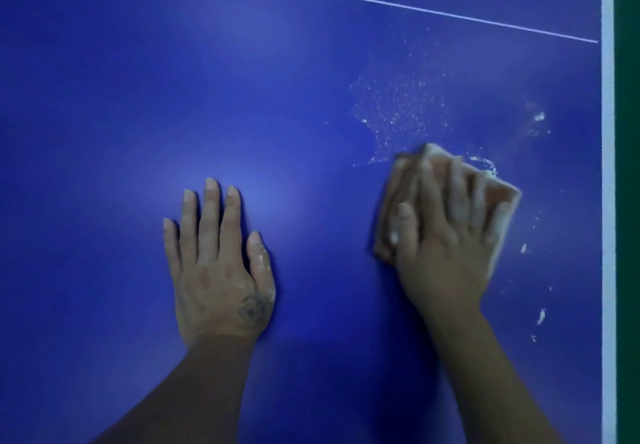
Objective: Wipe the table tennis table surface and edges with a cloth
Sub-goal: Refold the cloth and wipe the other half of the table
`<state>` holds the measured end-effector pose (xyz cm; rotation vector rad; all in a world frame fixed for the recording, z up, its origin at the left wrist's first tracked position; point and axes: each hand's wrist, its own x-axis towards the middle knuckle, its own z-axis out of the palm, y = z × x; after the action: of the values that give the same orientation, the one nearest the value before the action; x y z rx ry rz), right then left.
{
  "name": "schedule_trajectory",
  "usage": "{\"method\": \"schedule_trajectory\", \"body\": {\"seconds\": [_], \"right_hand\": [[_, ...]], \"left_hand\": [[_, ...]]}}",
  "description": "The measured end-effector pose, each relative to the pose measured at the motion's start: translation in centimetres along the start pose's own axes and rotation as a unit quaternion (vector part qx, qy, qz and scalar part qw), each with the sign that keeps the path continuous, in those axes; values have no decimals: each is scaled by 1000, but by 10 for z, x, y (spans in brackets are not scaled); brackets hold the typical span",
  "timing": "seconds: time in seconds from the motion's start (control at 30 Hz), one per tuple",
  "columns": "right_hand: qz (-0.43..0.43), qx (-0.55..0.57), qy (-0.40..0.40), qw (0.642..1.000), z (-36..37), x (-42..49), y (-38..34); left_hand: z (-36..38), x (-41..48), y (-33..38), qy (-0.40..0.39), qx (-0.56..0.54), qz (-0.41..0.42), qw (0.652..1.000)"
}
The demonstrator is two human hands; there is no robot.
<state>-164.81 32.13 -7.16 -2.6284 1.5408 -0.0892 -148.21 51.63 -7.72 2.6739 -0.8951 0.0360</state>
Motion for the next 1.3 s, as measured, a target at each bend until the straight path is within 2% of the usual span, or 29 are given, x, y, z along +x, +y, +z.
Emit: {"method": "schedule_trajectory", "body": {"seconds": [0.13,0.2,0.27,0.33,0.47,0.57,0.63,0.83,0.93,1.07,1.2,1.3], "right_hand": [[-132,37,12,991,12,1,-85],[-171,67,10,983,16,19,-110],[-178,63,11,982,17,49,-106],[-136,40,15,990,14,82,-74],[10,-6,11,1000,2,112,12],[59,26,-13,998,-1,107,12],[28,23,-12,999,1,98,-18],[-163,24,-10,986,19,112,-143],[-195,20,-18,980,20,146,-151],[-118,6,0,993,13,196,-79],[23,-11,1,1000,-3,224,28],[130,-4,-28,991,-12,227,70]], "left_hand": [[3,1,-2,15,-1,3,1000],[5,0,-3,21,2,6,1000],[8,0,-5,23,7,11,1000],[8,-1,-6,19,7,10,1000],[8,-1,-5,10,0,10,1000],[8,-1,-6,11,1,9,1000],[9,-2,-7,13,0,12,1000],[11,-1,-8,23,4,13,1000],[11,-2,-9,25,5,18,999],[10,-2,-8,19,-2,12,1000],[8,-2,-6,14,-8,5,1000],[7,0,-4,12,-10,2,1000]]}}
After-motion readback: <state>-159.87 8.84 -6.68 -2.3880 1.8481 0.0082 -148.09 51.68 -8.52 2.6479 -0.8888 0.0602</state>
